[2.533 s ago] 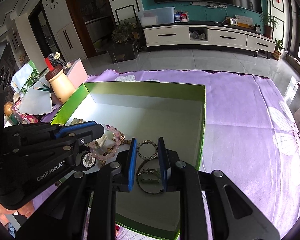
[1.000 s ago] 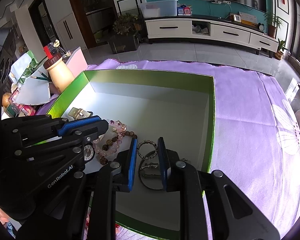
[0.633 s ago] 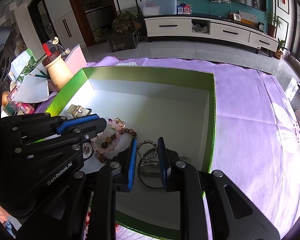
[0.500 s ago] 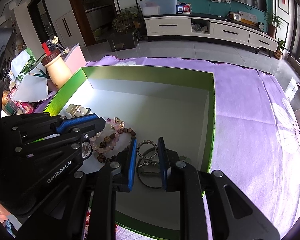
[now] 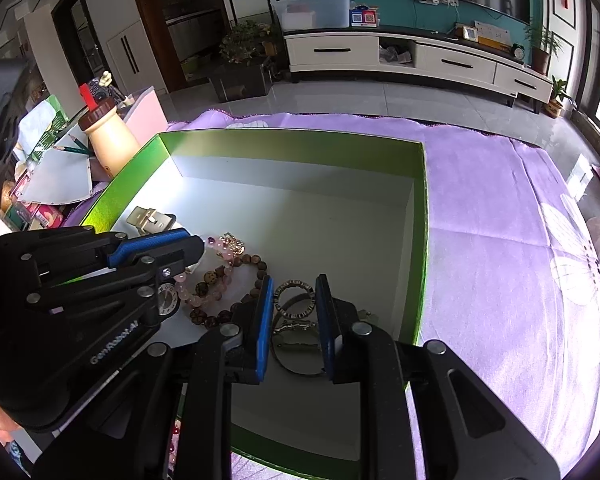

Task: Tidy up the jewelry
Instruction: 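Lower both held items into the box and open both tools, then withdraw both open tools from the box toward the remaining jewelry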

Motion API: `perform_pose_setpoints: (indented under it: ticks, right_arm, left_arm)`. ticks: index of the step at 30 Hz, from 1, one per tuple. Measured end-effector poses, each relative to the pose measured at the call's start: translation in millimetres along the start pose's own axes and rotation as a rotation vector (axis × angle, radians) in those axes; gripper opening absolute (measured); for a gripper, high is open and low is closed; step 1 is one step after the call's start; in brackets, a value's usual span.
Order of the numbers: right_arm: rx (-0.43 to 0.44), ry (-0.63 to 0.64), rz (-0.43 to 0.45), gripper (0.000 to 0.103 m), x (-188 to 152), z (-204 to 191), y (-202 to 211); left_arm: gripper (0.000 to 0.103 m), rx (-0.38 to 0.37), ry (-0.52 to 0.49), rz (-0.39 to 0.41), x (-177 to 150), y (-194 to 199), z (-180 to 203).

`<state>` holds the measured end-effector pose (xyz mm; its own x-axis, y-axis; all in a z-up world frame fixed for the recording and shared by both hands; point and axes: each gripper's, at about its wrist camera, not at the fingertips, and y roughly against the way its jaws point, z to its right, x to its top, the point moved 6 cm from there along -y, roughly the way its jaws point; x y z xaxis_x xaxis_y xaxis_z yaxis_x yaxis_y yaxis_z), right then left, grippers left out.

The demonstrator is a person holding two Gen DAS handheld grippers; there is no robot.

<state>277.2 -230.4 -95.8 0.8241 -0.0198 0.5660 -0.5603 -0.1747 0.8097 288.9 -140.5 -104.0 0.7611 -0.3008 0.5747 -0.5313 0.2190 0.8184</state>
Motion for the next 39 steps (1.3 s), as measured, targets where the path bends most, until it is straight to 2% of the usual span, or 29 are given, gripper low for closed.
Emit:
perform_pose_setpoints:
  ticks: [5, 7, 10, 14, 17, 18, 19, 25, 29, 33, 39]
  right_arm:
    - [0.001, -0.018, 0.003, 0.024, 0, 1, 3]
    - [0.01, -0.022, 0.012, 0.03, 0, 0, 6]
    - [0.002, -0.012, 0.029, 0.031, -1, -1, 14]
    - [0.006, -0.013, 0.086, 0.032, -1, -1, 38]
    - [0.033, -0.023, 0.123, 0.032, -6, -1, 56]
    - [0.037, -0.022, 0.131, 0.032, -9, -1, 62]
    - [0.044, -0.019, 0.137, 0.032, -12, -3, 67]
    - [0.087, -0.003, 0.16, 0.032, -33, -13, 96]
    - [0.096, 0.0, 0.144, 0.032, -54, -18, 105]
    - [0.09, -0.012, 0.088, 0.032, -84, -20, 96]
    - [0.083, -0.044, -0.011, 0.032, -122, -27, 68]
  left_arm:
    - [0.008, -0.005, 0.009, -0.002, -2, 0, -1]
    - [0.008, -0.004, 0.015, 0.004, -2, 3, -2]
    - [0.017, -0.01, 0.022, 0.02, -2, 11, -3]
    - [0.047, -0.039, 0.04, 0.083, 0, 37, -3]
    - [0.055, -0.053, 0.044, 0.128, -1, 56, -5]
    - [0.062, -0.055, 0.05, 0.144, -4, 65, -7]
    - [0.064, -0.056, 0.054, 0.152, -5, 70, -8]
    - [0.07, -0.053, 0.118, 0.193, -29, 110, -41]
    - [0.073, -0.017, 0.171, 0.193, -56, 129, -74]
    - [0.073, 0.019, 0.204, 0.148, -88, 127, -96]
    - [0.073, 0.035, 0.243, 0.025, -145, 89, -103]
